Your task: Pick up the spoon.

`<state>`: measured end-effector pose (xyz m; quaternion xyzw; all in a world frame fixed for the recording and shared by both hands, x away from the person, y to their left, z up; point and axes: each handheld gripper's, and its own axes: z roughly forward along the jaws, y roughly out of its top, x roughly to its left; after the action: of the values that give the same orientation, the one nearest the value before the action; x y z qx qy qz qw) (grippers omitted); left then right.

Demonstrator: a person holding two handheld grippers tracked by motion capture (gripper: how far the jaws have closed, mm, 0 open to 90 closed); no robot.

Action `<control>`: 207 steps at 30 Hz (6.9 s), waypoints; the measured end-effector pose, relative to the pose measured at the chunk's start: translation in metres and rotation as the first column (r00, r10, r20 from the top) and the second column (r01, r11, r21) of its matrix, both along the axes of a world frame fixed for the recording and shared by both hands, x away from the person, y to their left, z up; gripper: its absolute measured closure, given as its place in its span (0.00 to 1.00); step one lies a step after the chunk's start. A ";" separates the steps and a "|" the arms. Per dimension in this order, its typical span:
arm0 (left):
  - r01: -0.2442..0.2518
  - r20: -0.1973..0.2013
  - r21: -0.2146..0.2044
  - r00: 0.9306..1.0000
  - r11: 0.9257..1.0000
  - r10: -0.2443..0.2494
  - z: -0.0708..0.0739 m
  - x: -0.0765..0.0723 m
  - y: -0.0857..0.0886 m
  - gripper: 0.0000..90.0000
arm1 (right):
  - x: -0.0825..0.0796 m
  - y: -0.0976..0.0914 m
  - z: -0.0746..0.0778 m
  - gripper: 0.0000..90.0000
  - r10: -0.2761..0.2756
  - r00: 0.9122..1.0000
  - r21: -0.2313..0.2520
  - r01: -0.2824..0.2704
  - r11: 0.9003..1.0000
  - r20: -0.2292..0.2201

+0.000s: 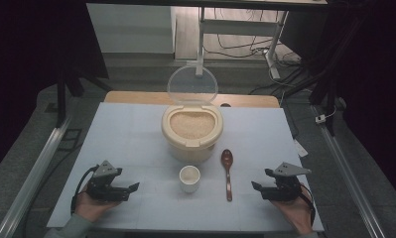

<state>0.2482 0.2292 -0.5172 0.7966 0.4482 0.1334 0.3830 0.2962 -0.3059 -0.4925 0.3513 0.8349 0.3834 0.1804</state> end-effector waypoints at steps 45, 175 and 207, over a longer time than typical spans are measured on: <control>0.007 -0.007 0.005 1.000 1.000 -0.007 -0.002 0.004 -0.002 0.15 | 0.010 0.081 0.054 0.39 -0.091 0.979 -0.077 0.078 0.994 -0.184; 0.021 -0.016 0.041 1.000 0.999 -0.020 -0.009 0.007 -0.004 0.14 | -0.006 0.069 0.056 0.88 0.135 0.934 -0.008 -0.146 0.989 -0.331; 0.112 0.076 0.003 0.991 0.994 -0.112 0.021 0.000 -0.010 0.18 | 0.013 0.146 0.053 0.88 0.442 0.828 0.048 -0.455 0.889 -0.344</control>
<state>0.2486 0.2196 -0.4963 0.8148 0.3880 0.1415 0.4070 0.3090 -0.1602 -0.4391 0.2040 0.9191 0.3321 -0.0575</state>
